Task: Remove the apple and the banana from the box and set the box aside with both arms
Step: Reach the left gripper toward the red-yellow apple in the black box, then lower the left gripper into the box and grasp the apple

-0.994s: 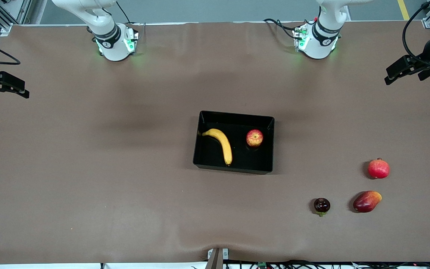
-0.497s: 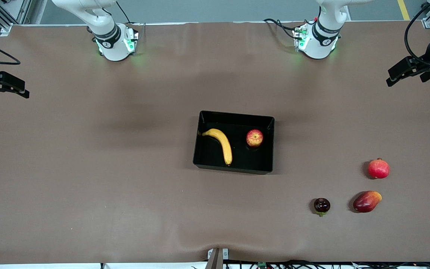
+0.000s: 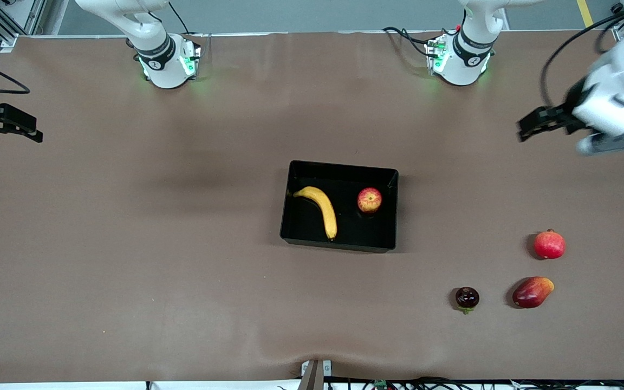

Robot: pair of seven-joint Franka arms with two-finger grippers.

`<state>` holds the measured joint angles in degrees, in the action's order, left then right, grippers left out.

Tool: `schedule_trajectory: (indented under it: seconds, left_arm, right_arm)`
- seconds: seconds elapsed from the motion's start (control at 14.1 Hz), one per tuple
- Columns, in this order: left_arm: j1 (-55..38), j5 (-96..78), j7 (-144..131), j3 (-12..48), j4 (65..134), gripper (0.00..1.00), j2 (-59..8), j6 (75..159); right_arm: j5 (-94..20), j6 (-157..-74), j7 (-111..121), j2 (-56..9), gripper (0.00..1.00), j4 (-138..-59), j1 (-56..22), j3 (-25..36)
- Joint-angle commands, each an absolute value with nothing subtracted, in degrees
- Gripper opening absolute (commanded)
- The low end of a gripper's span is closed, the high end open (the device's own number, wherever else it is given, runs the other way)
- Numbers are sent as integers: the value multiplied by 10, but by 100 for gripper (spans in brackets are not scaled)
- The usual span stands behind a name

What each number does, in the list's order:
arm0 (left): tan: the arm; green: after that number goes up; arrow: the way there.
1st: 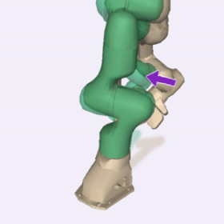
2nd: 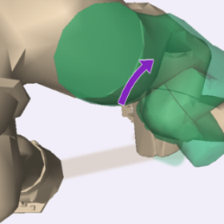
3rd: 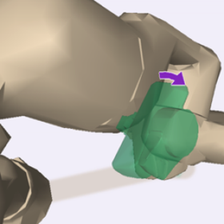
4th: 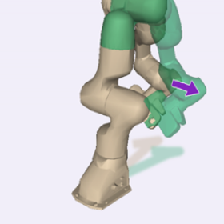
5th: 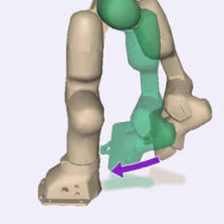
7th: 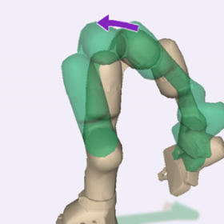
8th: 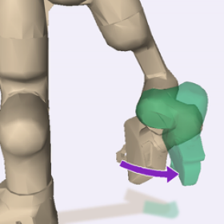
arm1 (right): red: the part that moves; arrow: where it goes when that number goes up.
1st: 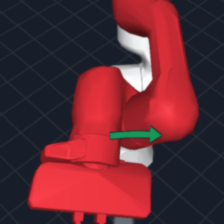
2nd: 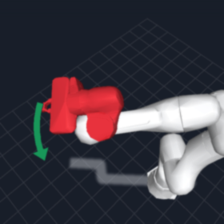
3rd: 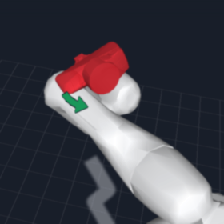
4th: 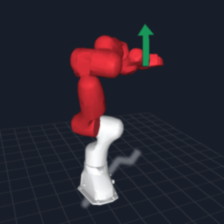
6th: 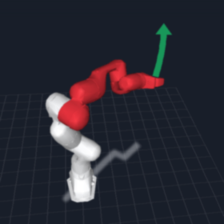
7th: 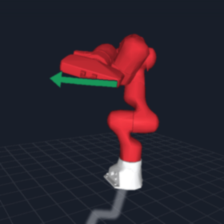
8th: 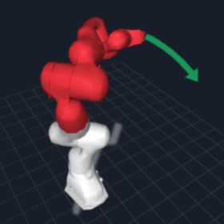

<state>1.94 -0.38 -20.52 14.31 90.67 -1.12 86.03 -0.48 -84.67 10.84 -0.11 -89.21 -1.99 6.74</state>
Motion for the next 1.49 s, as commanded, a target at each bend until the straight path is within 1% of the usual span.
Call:
schedule_trajectory:
  seconds: [0.0,0.14,0.5,0.78,1.06,1.42]
  left_arm:
    - [18,-4,-257,187,845,100,-83,853]
    - [4,-3,-306,212,829,100,-129,869]
    - [-90,4,-412,210,828,100,-232,1001]
    - [-137,9,-477,206,828,100,-300,1091]
    - [-185,105,-577,205,828,100,-376,1105]
    - [-190,126,-636,204,854,100,-408,1104]
  right_arm:
    - [-8,-844,113,7,100,-896,-24,70]
    - [-8,-844,113,7,100,-896,-24,70]
    - [-11,-846,113,6,100,-896,-26,70]
    - [-11,-848,113,5,100,-895,-30,70]
    - [-11,-849,113,5,100,-894,-30,70]
    - [-11,-849,113,5,100,-895,-30,70]
